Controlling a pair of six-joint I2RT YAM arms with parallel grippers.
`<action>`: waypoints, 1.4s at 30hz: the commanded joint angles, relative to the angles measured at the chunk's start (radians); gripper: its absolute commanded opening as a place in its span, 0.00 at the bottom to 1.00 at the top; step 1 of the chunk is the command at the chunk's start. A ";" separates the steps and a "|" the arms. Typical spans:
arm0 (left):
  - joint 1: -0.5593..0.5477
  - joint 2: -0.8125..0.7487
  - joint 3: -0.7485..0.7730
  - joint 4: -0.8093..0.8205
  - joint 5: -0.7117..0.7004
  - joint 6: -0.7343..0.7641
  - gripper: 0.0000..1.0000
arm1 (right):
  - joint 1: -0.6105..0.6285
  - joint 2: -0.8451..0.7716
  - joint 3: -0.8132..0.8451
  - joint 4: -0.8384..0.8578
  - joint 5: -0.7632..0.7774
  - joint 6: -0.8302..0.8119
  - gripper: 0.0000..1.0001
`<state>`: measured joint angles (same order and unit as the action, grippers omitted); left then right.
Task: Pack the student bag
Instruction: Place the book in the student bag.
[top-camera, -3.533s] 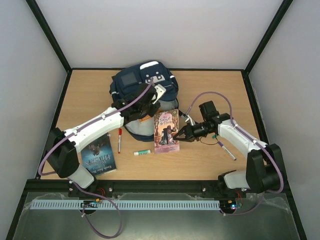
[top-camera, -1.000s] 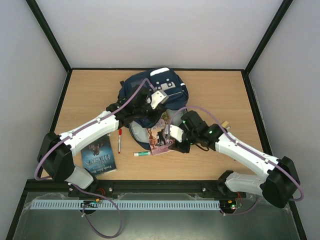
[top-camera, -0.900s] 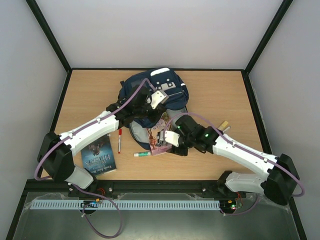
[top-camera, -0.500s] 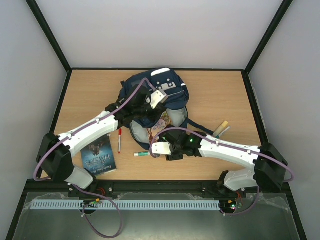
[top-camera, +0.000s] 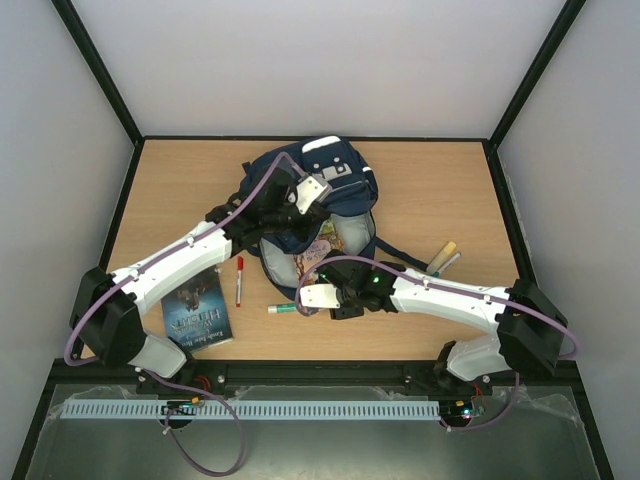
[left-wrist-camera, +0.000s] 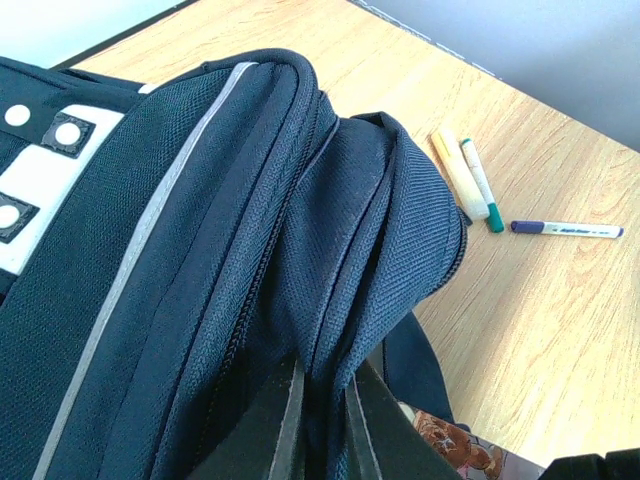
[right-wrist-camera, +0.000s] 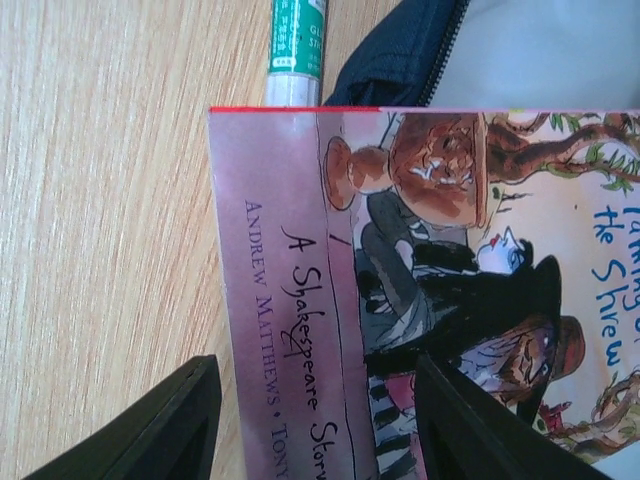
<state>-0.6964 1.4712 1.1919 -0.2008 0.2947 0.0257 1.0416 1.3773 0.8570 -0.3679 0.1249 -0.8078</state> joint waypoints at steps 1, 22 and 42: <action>0.003 -0.061 0.027 0.118 0.062 -0.005 0.03 | 0.018 0.009 0.025 -0.027 -0.018 -0.003 0.54; 0.005 -0.070 0.023 0.118 0.083 -0.012 0.03 | -0.023 0.115 0.078 0.150 0.193 -0.041 0.41; 0.005 -0.072 0.025 0.112 0.093 -0.012 0.03 | -0.095 0.198 0.065 0.243 0.203 -0.156 0.46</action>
<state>-0.6903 1.4670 1.1919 -0.2008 0.3145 0.0151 0.9546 1.5524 0.9100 -0.1295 0.3233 -0.9386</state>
